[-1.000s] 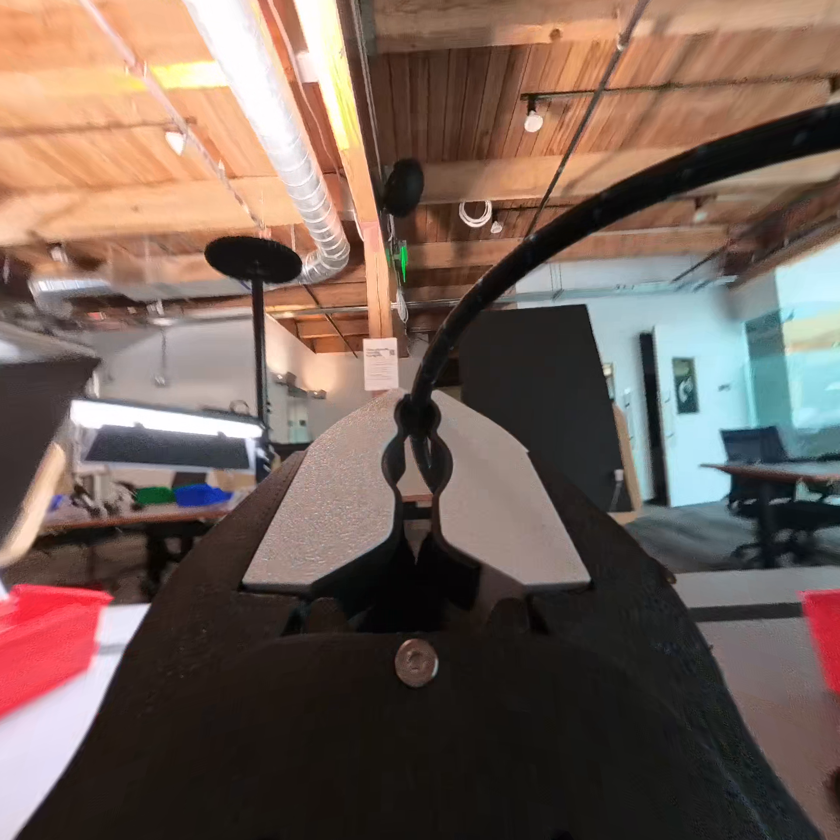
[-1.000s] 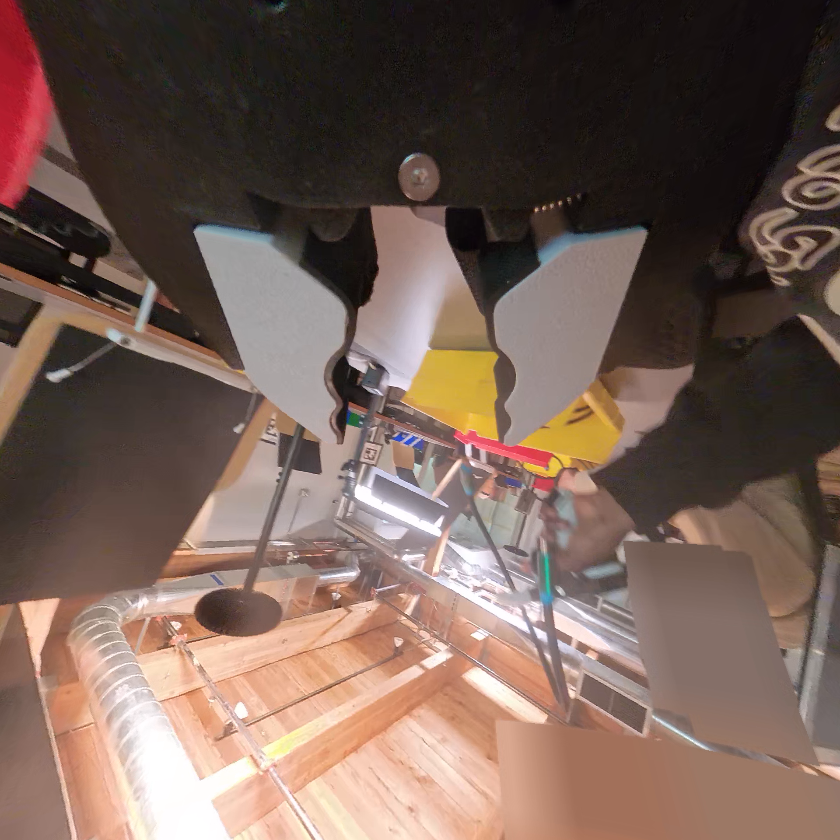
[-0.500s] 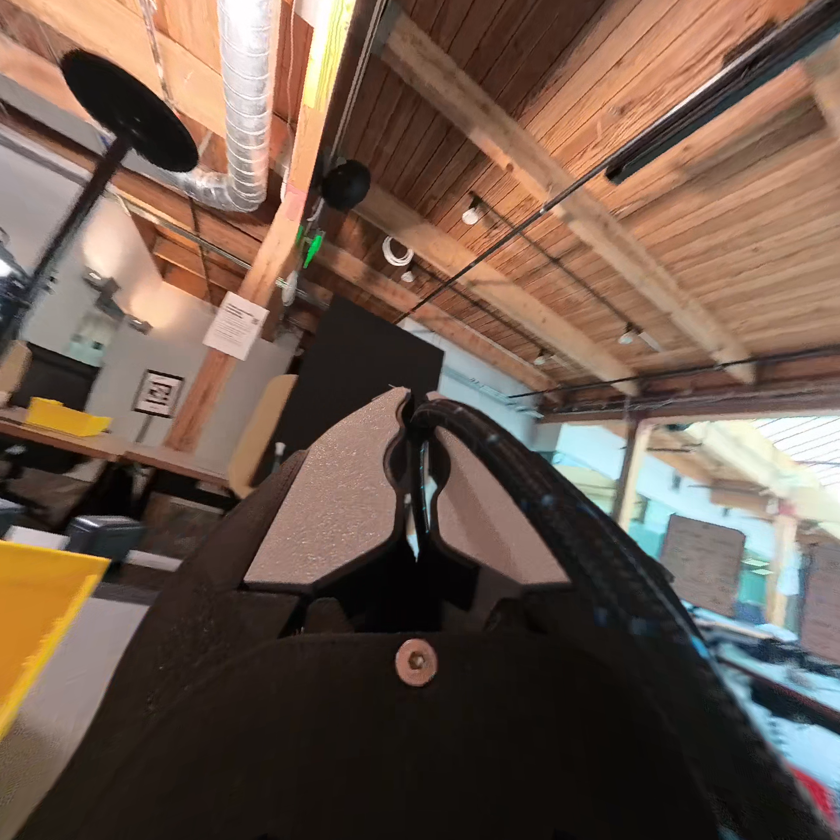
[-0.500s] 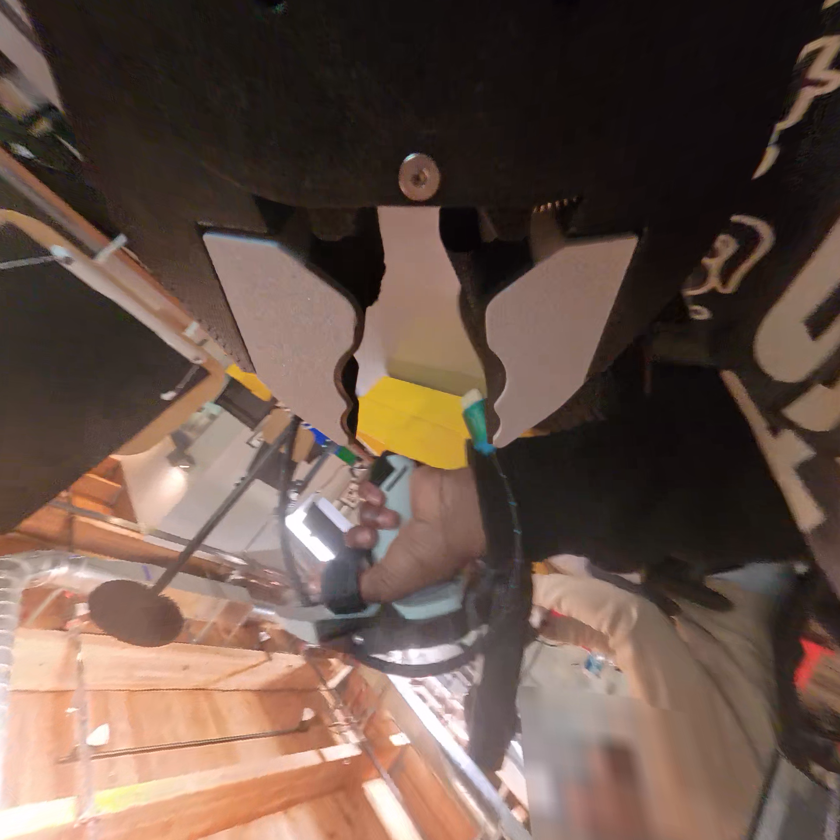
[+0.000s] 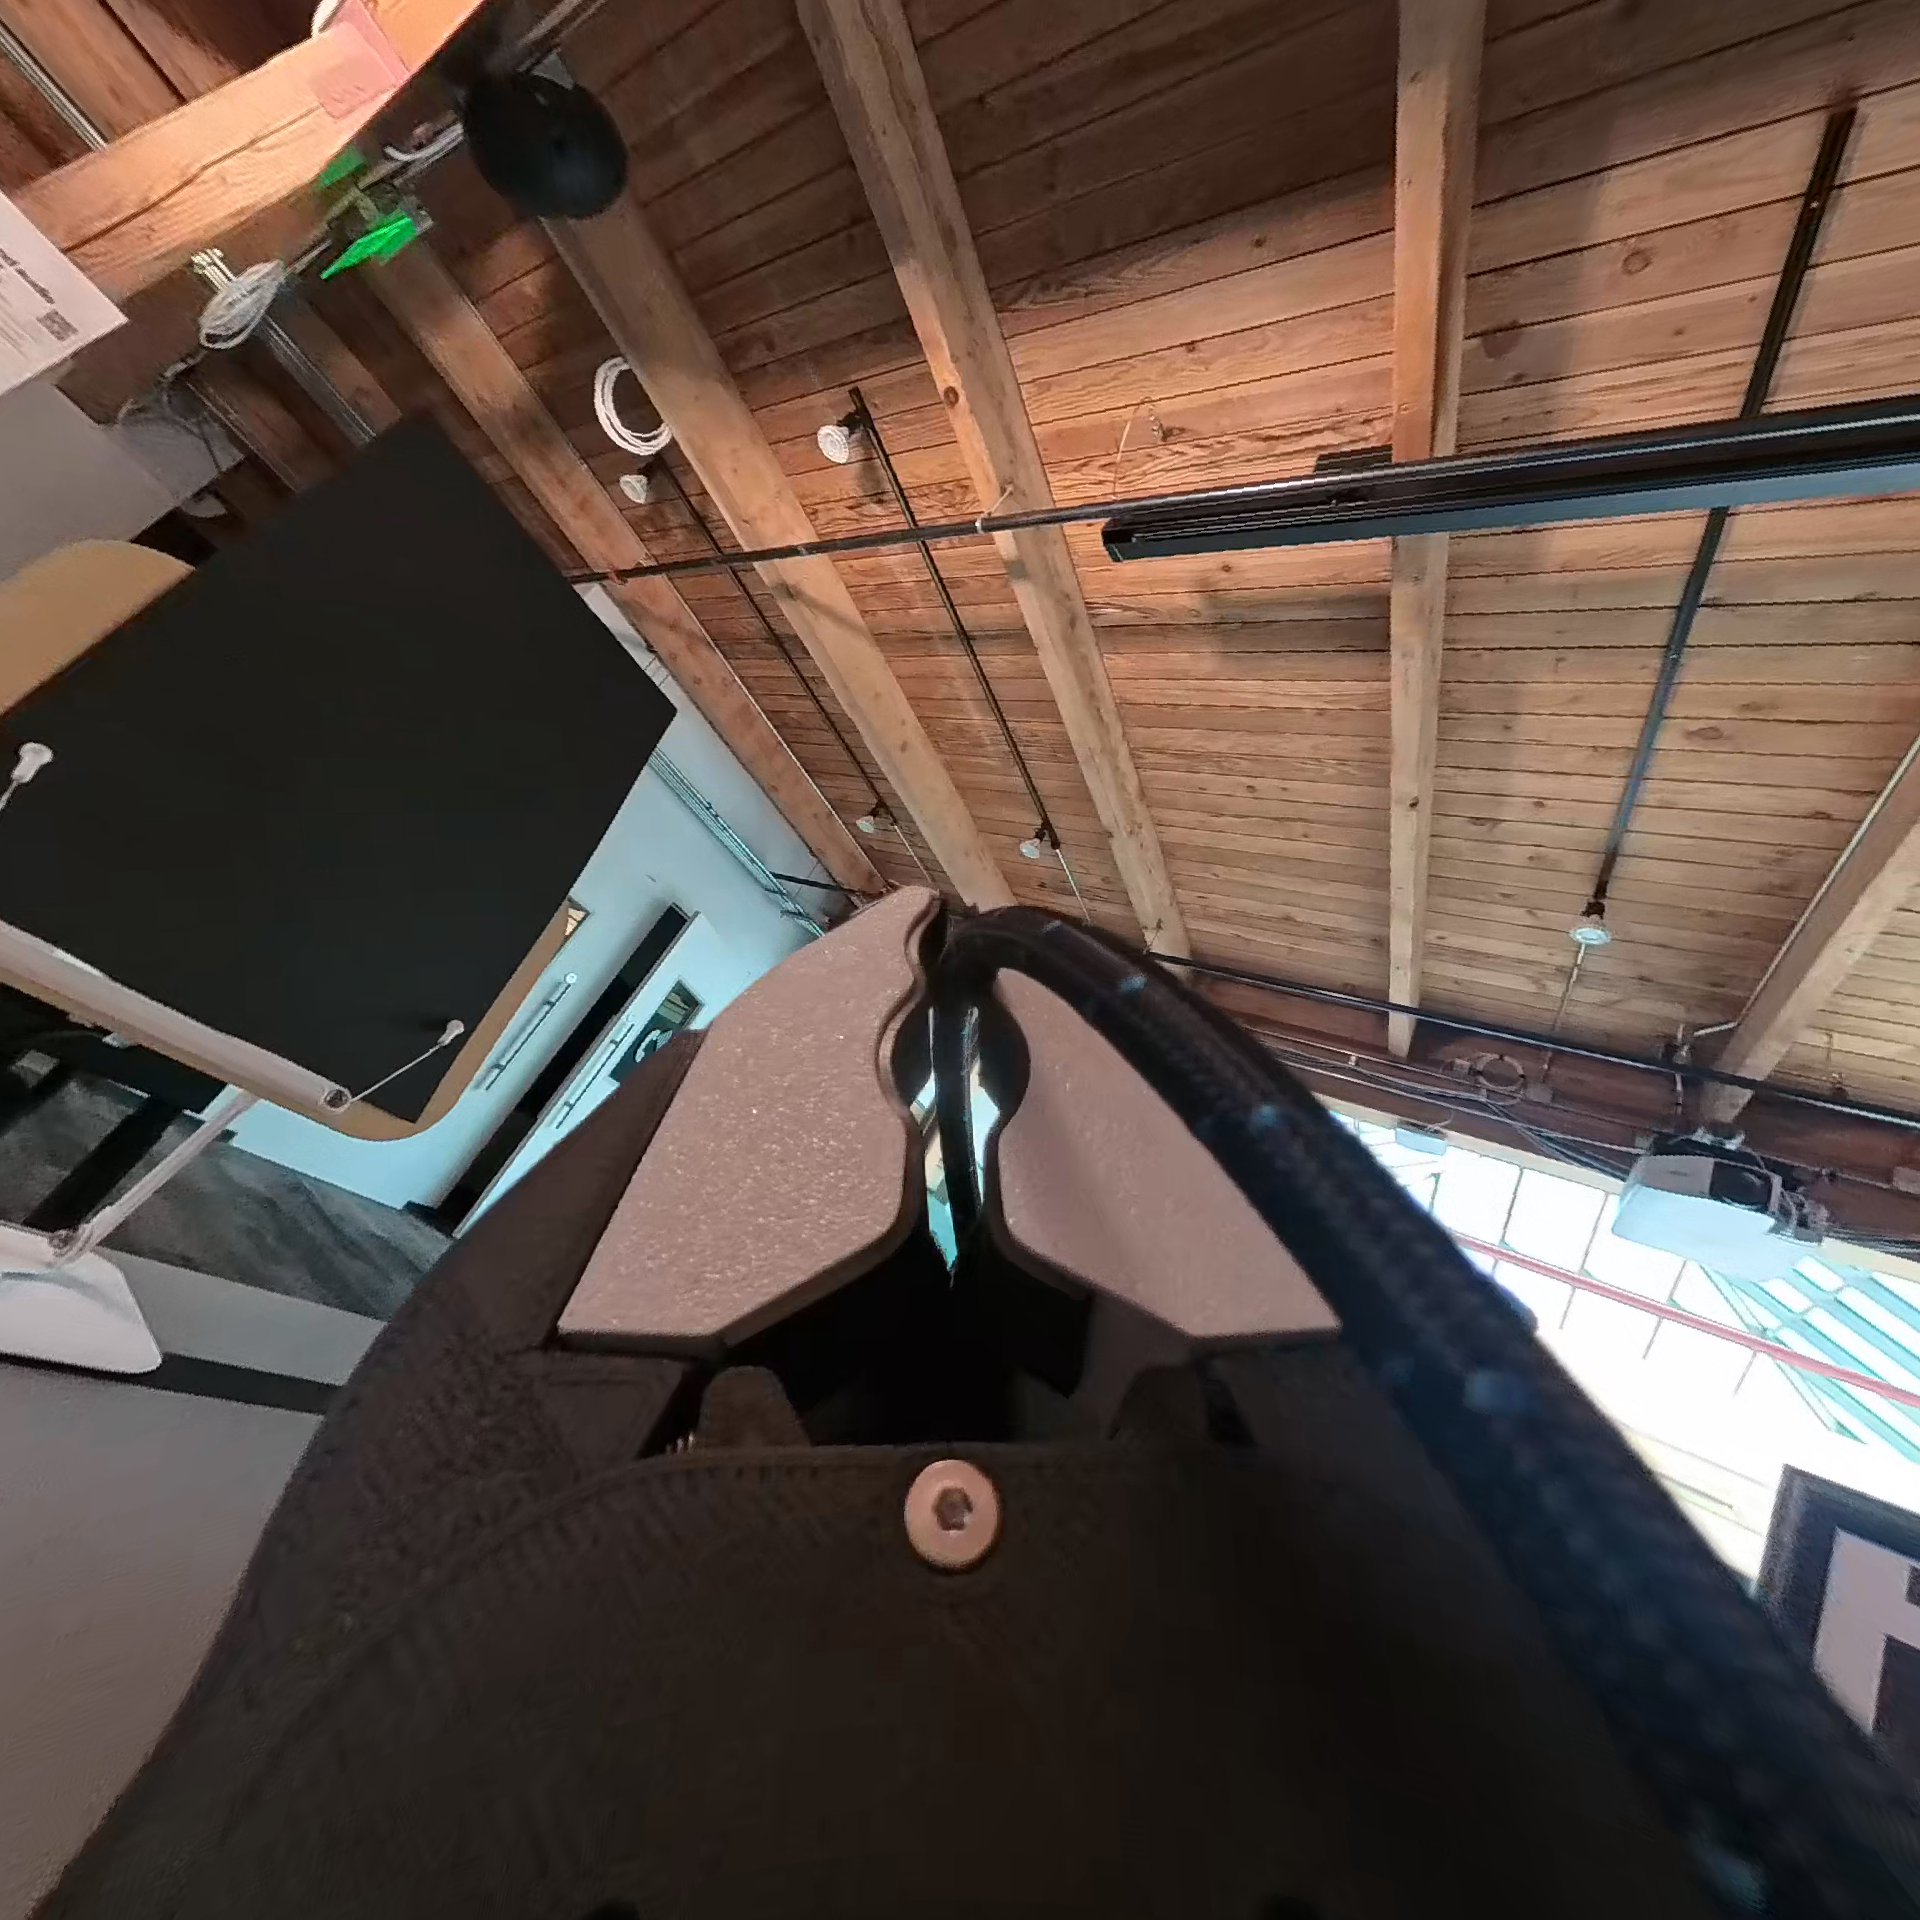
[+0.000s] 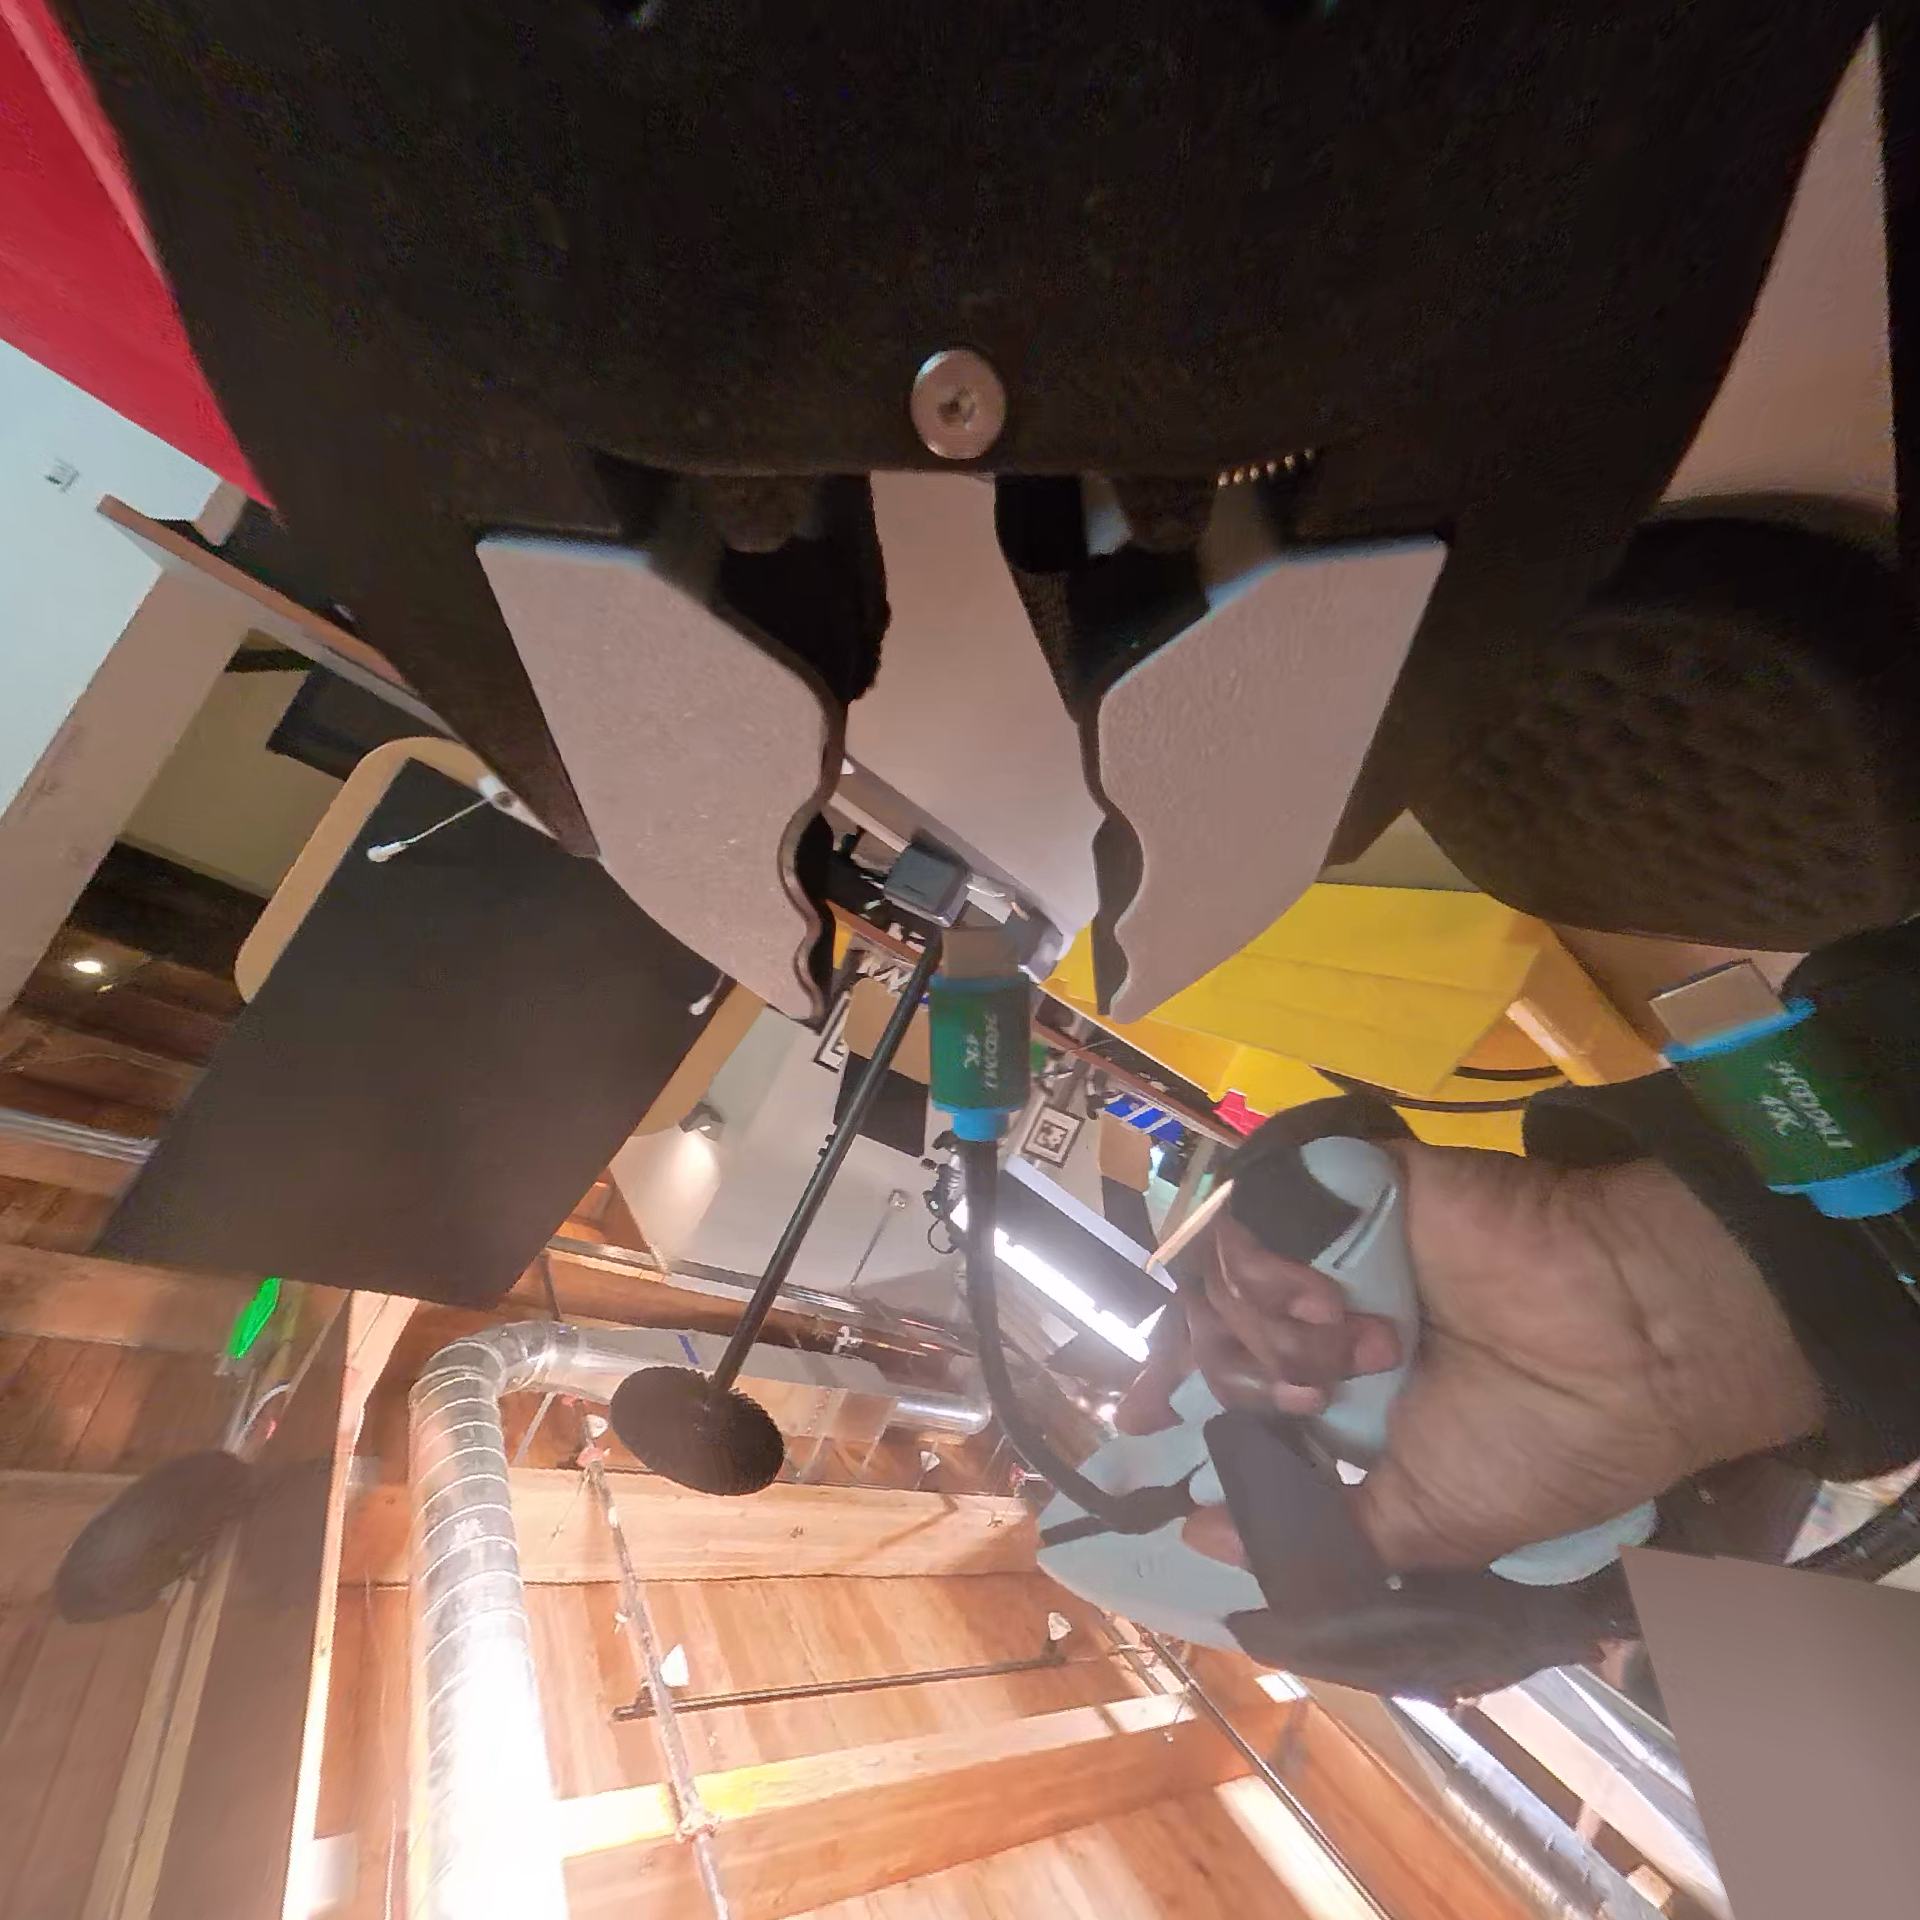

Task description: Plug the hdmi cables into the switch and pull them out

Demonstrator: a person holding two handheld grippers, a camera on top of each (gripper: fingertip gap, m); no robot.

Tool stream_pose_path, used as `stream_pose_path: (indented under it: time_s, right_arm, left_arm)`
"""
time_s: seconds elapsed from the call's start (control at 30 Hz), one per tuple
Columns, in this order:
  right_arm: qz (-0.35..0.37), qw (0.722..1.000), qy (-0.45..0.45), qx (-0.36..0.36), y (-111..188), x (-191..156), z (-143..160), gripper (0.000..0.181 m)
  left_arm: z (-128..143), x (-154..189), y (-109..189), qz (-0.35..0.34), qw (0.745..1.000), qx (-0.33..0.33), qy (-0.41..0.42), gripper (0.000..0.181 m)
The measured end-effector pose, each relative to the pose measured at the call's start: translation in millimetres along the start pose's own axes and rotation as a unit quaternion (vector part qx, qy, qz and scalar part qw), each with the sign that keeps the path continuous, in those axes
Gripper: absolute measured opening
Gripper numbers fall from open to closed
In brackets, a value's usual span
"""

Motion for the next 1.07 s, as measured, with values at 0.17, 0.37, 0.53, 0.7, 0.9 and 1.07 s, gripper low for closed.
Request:
stream_pose_path:
  time_s: [0.17,0.37,0.53,0.7,0.9,1.07]
  right_arm:
    - [-0.062,0.995,-0.081,0.011,0.4,1.0,0.2,0.044]
    - [-0.206,0.926,-0.313,0.046,15.8,19.7,-4.4,0.04]
    - [-0.294,0.846,-0.438,0.079,23.4,18.6,-11.4,0.021]
    - [-0.307,0.824,-0.467,0.092,24.9,20.9,-13.6,0.02]
    - [-0.304,0.842,-0.437,0.087,23.8,14.3,-11.1,0.029]
    - [-0.345,0.81,-0.462,0.106,25.9,6.6,-17.1,0.012]
  left_arm:
    - [9.9,11.8,-3.5,0.044,0.998,-0.032,0.021,0.004]
    - [24.0,30.4,-5.5,0.107,0.991,-0.065,0.054,0.004]
    - [28.5,46.5,-4.2,0.16,0.984,-0.066,0.035,0.002]
    - [27.4,56.3,-2.1,0.183,0.981,-0.063,0.007,0.002]
    - [25.3,60.4,-0.6,0.187,0.981,-0.057,-0.002,0.002]
    - [24.2,64.3,0.7,0.208,0.977,-0.052,-0.001,0.002]
Point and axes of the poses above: each gripper's, where its closed fingertips meet, y back along the fingers, z out of its underside, x = y × z across the jaws, the point moved 5 cm from there along y, back along the fingers, and after that the axes turned 2 degrees about -z, right-handed, at the moved point
